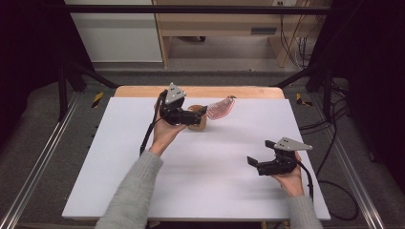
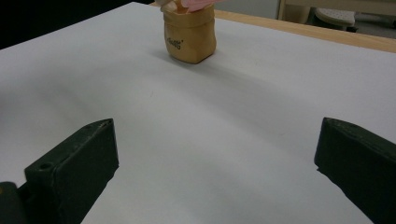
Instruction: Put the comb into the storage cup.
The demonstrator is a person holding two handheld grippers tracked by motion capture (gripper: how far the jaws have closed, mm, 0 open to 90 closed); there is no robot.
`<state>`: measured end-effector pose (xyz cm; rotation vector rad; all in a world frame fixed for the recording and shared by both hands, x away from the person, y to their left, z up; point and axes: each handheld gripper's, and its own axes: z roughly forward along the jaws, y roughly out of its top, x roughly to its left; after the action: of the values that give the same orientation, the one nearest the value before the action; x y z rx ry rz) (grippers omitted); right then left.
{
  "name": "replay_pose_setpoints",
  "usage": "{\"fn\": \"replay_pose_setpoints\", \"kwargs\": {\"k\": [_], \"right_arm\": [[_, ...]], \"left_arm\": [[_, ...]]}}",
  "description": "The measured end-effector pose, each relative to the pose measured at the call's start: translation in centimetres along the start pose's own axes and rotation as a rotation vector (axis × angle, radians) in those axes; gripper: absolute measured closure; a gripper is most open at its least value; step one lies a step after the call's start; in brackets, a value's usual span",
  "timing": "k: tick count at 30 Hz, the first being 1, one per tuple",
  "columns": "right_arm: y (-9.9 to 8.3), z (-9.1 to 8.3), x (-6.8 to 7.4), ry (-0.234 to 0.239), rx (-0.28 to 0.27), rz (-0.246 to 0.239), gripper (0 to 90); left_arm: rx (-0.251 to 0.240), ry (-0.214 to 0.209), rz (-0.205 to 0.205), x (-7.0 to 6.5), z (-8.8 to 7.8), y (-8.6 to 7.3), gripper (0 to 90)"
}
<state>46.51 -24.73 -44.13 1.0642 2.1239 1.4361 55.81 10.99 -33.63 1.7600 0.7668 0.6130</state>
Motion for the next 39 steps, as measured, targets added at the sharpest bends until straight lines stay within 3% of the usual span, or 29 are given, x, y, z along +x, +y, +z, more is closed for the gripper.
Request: {"fn": "replay_pose_setpoints", "kwargs": {"k": [9, 24, 32, 39], "right_arm": [[0.0, 0.1, 0.0, -0.001, 0.002, -0.003, 0.1], [0.0, 0.1, 0.0, -0.005, 0.002, -0.002, 0.1], [0.0, 0.1, 0.0, -0.006, 0.000, 0.002, 0.1], [0.0, 0.1, 0.0, -0.006, 0.001, 0.001, 0.1]], "left_arm": [[-0.046, -0.003, -0.032, 1.4, -3.2, -1.4, 0.6], [-0.083, 0.012, -0.038, 3.2, -7.5, -4.8, 2.4], [-0.074, 0.024, -0.030, 3.8, -9.4, -6.7, 2.7], [-0.062, 0.028, -0.055, 4.3, -10.6, -8.7, 2.7]]}}
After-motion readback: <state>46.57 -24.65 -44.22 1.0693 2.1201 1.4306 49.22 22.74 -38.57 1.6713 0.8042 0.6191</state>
